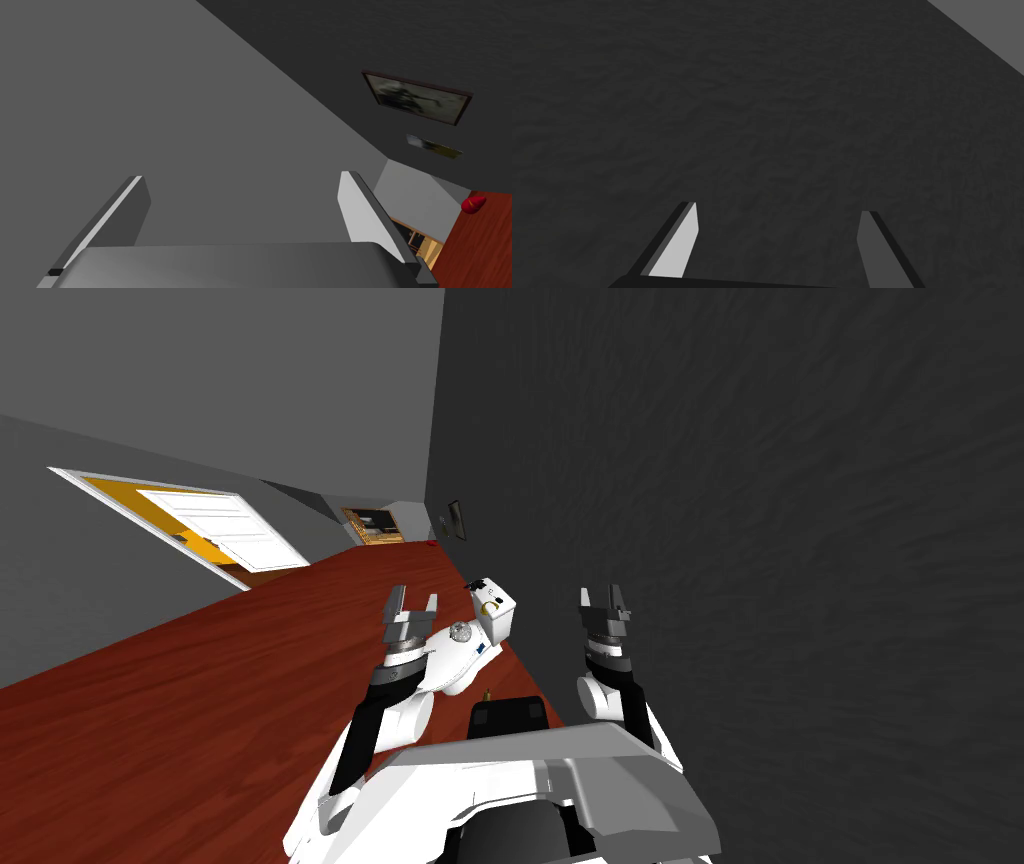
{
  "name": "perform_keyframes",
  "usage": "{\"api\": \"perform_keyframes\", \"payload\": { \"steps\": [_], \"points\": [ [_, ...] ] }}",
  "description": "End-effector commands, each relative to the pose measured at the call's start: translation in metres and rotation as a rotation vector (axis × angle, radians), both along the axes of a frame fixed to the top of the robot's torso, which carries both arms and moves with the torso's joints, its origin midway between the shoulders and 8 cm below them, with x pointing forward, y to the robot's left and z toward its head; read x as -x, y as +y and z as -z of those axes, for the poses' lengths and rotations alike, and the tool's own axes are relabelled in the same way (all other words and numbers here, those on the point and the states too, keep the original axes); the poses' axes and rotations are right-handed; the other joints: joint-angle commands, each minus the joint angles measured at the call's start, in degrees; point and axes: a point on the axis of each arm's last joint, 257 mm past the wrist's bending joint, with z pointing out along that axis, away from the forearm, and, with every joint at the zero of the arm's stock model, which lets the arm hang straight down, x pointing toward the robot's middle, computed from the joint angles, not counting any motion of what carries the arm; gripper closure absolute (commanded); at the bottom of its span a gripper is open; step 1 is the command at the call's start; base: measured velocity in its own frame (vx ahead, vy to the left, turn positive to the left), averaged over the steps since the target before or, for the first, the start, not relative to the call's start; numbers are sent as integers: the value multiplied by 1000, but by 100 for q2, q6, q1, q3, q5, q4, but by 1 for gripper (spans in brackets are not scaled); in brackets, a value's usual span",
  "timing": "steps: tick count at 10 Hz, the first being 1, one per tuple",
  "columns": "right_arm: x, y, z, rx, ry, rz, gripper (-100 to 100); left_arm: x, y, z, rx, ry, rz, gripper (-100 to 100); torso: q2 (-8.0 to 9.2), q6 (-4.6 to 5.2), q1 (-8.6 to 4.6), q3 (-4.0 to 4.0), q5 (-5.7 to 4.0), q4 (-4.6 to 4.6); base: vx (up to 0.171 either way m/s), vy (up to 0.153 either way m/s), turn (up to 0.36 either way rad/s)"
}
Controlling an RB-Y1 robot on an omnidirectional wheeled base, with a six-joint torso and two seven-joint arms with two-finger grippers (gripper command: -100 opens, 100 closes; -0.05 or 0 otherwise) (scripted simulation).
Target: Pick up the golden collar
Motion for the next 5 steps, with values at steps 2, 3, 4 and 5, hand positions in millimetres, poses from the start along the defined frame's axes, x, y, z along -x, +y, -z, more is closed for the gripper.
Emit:
{"api": "perform_keyframes", "payload": {
  "steps": [2, 3, 4, 5],
  "points": [
    [0, 0, 0, 0, 0, 0, 0, -13, -12, 12, -23, 35, 46, -100, 3, 0, 6, 2, 1, 0, -20, 32, 35],
    [0, 0, 0, 0, 0, 0, 0, -27, -22, 24, -27, 68, 80, -100, 6, 0, 17, 3, 4, 1, -54, 70, 57],
    [0, 0, 0, 0, 0, 0, 0, -35, -27, 31, -26, 88, 99, -100, 15, 0, 28, 8, 6, 3, -57, 78, 41],
    [0, 0, 0, 0, 0, 0, 0, -43, -34, 39, -24, 109, 119, -100, 18, 0, 31, 10, 7, 4, -48, 91, 31]
  ]
}}
